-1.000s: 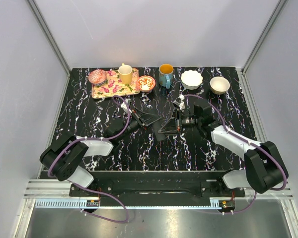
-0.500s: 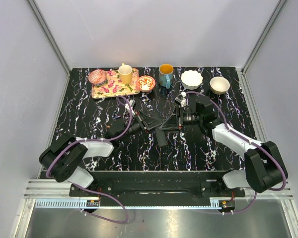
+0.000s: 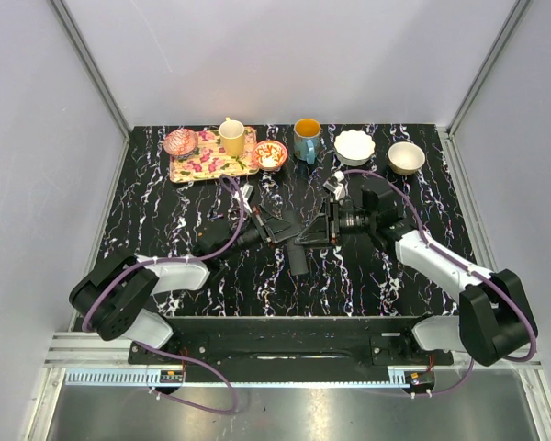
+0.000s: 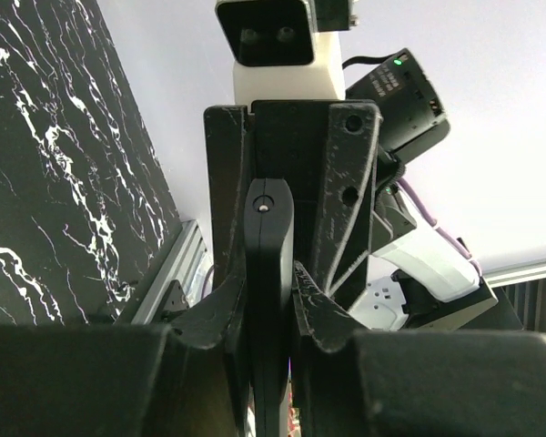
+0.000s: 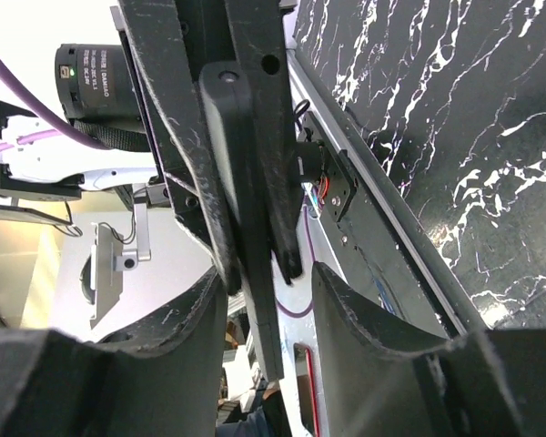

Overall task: Load the batteries into the remote control
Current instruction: Load the battery cover into the remote control.

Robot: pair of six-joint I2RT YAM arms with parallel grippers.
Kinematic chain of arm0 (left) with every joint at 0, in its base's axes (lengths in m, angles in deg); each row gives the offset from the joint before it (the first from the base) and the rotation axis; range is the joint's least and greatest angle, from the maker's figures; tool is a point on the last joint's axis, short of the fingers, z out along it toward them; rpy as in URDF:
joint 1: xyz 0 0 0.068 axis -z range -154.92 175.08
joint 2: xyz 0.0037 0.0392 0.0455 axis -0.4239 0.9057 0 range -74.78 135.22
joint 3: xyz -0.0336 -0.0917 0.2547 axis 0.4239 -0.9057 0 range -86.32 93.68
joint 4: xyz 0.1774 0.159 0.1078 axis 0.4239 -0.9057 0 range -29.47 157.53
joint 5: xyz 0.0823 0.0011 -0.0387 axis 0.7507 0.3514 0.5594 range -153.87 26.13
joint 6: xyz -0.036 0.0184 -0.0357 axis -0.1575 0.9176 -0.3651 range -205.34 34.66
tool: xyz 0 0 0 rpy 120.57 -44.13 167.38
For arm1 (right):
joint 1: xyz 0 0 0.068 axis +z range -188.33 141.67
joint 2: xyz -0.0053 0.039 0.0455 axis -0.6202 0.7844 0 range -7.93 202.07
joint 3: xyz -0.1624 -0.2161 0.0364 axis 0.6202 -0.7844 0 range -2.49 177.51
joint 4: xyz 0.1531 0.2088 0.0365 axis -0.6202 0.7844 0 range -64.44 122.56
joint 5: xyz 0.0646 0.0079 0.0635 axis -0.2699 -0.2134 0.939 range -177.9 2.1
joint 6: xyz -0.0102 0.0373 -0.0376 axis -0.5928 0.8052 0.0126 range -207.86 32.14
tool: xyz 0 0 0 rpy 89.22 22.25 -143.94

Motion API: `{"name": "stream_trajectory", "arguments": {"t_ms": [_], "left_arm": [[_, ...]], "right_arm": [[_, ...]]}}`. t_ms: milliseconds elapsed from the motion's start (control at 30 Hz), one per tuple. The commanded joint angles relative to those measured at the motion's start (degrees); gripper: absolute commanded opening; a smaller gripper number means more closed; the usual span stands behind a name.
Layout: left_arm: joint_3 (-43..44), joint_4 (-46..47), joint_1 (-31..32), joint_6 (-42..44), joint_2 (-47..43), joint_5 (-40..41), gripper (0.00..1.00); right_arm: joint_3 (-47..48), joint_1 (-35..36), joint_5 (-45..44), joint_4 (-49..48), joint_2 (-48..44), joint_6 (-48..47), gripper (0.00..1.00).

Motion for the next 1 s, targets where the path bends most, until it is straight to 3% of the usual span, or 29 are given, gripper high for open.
{"name": "stream_trajectory", "arguments": {"t_ms": [0,167,367,433,533,600,633,667,767,833,967], "left_arm": [[3.4,-0.2,1.0,2.2,-1.9,-4.6,0.0],[4.9,-0.6,0.8,2.2,-1.3,-3.6,0.0],[4.6,-0.1,0.4,1.8,-1.6,-1.8,0.0],[4.0,0.2,0.2,1.6,-1.9,-0.7,0.0],[3.2,1.3,-0.1,1.0,-2.2,1.0,0.0],[2.7,2.4,-0.1,0.3,-2.1,1.8,0.0],[2.6,3.5,-0.2,0.1,-2.0,2.1,0.0],[2.6,3.8,-0.1,0.0,-1.9,2.2,0.0],[2.2,6.0,-0.3,-0.9,-1.6,3.1,0.0],[1.8,6.2,-0.3,-1.4,-1.8,4.2,0.0],[2.2,6.0,-0.3,-1.5,-1.9,3.8,0.0]], "right_arm": [[4.1,3.5,-2.9,-0.1,-0.8,-2.4,0.46],[3.5,5.5,-2.7,-0.3,-1.1,-1.7,0.43],[0.9,5.7,-3.5,-1.4,-2.7,-0.2,0.31],[-0.3,5.7,-4.0,-2.1,-3.5,0.3,0.19],[-1.9,6.0,-3.7,-4.5,-4.0,2.0,0.12],[-2.7,6.3,-3.6,-6.9,-4.2,3.5,0.17],[-3.5,6.4,-3.7,-7.6,-4.5,4.1,0.24],[-3.8,6.5,-3.7,-8.2,-4.7,5.0,0.38],[-5.3,6.5,-3.8,-11.0,-5.3,7.3,0.47],[-6.5,6.5,-4.1,-13.6,-5.8,8.4,0.48],[-7.1,6.5,-5.2,-13.6,-6.6,8.6,0.31]]}}
